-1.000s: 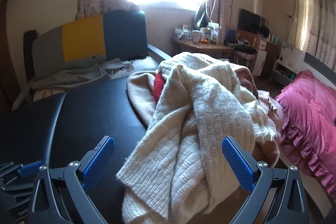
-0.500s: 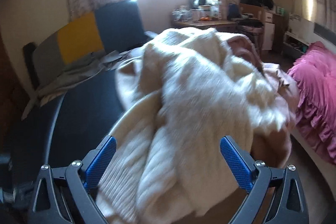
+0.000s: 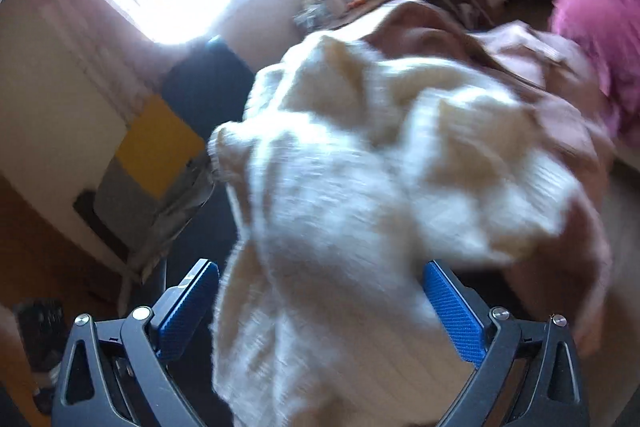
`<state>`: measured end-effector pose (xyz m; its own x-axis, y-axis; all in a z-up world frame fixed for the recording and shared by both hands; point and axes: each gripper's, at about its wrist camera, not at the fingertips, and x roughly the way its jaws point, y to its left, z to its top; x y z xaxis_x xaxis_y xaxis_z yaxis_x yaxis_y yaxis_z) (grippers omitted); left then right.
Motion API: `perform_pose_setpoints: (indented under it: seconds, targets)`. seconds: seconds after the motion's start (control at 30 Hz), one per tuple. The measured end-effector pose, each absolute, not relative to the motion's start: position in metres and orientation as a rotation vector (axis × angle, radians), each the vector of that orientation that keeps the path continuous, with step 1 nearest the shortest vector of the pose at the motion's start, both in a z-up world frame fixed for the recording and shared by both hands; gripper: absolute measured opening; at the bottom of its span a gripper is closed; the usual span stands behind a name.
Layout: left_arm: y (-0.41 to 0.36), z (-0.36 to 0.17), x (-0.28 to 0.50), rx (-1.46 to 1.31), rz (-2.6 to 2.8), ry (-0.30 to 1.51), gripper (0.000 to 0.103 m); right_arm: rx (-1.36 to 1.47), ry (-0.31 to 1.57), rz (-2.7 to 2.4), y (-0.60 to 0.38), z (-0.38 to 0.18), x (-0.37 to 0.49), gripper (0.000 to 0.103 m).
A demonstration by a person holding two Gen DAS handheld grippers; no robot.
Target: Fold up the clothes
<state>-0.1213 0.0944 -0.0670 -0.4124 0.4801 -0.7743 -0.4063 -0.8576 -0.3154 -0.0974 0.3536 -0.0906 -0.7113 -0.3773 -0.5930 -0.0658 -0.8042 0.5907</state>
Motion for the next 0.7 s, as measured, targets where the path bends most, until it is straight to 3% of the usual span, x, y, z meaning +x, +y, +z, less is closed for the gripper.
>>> perform_pose_setpoints:
  seconds: [0.17,0.43,0.6,0.7]
  targets:
    - [0.179,-0.087,-0.148,-1.288,2.134,0.012,0.047,1.175,-0.921,-2.586,0.388,-0.113,-0.067,0.103]
    - [0.222,-0.12,-0.173,-1.334,2.151,0.023,0.044,1.235,-0.818,-2.6,0.387,-0.126,-0.051,0.103]
    - [0.251,-0.125,-0.176,-1.299,2.178,0.102,0.012,1.286,-0.829,-2.614,0.395,-0.139,-0.05,0.103]
    - [0.255,-0.121,-0.18,-1.288,2.196,0.068,0.007,1.331,-0.814,-2.636,0.4,-0.144,-0.049,0.103]
